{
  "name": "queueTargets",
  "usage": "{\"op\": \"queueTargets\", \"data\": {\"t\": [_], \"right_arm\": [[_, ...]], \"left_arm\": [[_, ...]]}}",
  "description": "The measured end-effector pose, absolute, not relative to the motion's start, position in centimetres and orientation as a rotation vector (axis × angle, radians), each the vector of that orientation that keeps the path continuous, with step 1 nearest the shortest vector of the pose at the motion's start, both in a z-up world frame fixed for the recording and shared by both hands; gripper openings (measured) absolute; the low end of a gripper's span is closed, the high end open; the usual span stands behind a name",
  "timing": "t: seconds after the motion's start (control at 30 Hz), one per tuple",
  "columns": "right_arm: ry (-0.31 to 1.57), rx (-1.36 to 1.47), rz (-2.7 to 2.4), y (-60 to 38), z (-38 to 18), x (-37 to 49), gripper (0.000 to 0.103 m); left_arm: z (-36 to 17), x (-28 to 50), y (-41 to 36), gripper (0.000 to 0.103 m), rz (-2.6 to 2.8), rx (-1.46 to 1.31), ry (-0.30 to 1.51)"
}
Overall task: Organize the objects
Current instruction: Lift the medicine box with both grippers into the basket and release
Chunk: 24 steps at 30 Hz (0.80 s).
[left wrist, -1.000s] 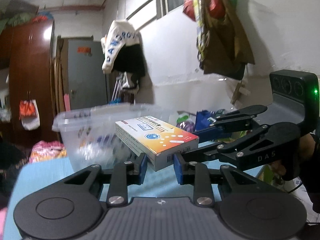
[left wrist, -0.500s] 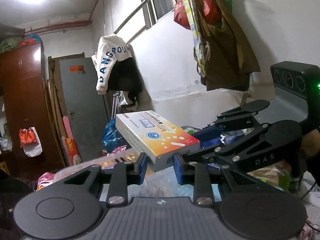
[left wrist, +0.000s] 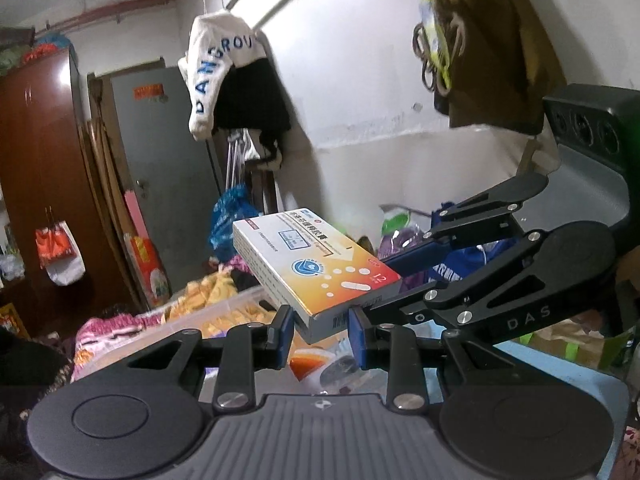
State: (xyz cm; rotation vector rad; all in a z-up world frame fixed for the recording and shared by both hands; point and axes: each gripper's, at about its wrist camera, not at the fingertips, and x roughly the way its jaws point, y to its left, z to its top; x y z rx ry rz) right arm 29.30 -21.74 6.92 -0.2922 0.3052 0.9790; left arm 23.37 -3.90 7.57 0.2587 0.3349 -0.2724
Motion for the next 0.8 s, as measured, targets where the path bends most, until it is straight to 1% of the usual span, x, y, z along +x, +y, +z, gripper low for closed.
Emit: {"op": "queueTargets", "data": {"t": [0.07, 0.1, 0.13, 0.17, 0.2, 0.23, 0.27, 0.3, 0.37, 0.57, 0.6, 0.63, 0.7, 0.8], "right_arm": [[0.304, -0.278, 0.979, -21.8, 6.7, 29.4, 0.046], [0.294, -0.284, 0.958, -22.4, 6.6, 29.3, 0.056], [0.286, -0.292, 0.939, -22.5, 6.6, 29.1, 0.069], [0.278, -0.291, 0.932, -22.9, 6.5, 28.6, 0.075], [0.268, -0.284, 0.924, -23.3, 6.4, 28.2, 0.084], [0.253, -0.277, 0.913, -23.6, 6.5, 27.9, 0.091], [0.238, -0.265, 0.893, -23.8, 6.6, 27.5, 0.096], [0.223, -0.239, 0.869, -24.2, 6.6, 27.2, 0.103], [0.203, -0.167, 0.855, -24.9, 6.7, 26.4, 0.103], [0.295, -0.054, 0.83, -24.3, 5.3, 26.0, 0.103], [0.329, -0.037, 0.811, -23.9, 5.2, 26.2, 0.103], [0.372, -0.018, 0.778, -23.5, 5.1, 26.3, 0.103], [0.43, 0.014, 0.671, -23.1, 5.2, 26.3, 0.103], [0.408, -0.067, 0.562, -21.9, 5.7, 24.6, 0.103]], "left_arm": [[7.3, 23.8, -3.8, 0.036, -0.26, 0.25, 0.336], [7.2, 23.8, -3.7, 0.044, -0.237, 0.243, 0.328], [7.1, 23.7, -3.5, 0.051, -0.215, 0.232, 0.322], [7.1, 23.3, -3.1, 0.063, -0.206, 0.215, 0.306], [7.1, 22.8, -2.7, 0.073, -0.207, 0.201, 0.288], [7.2, 22.2, -2.3, 0.075, -0.204, 0.19, 0.272], [7.4, 21.5, -1.8, 0.078, -0.194, 0.174, 0.252], [7.5, 20.8, -1.4, 0.081, -0.182, 0.152, 0.233], [7.8, 19.7, -0.5, 0.085, -0.18, 0.109, 0.209], [7.0, 16.7, 1.9, 0.093, -0.103, -0.032, 0.192], [6.8, 16.6, 2.6, 0.097, -0.075, -0.068, 0.203], [6.6, 16.5, 3.2, 0.1, -0.056, -0.103, 0.224], [6.4, 16.5, 4.2, 0.1, -0.05, -0.135, 0.262], [6.6, 15.8, 4.8, 0.1, 0.002, -0.116, 0.296]]}}
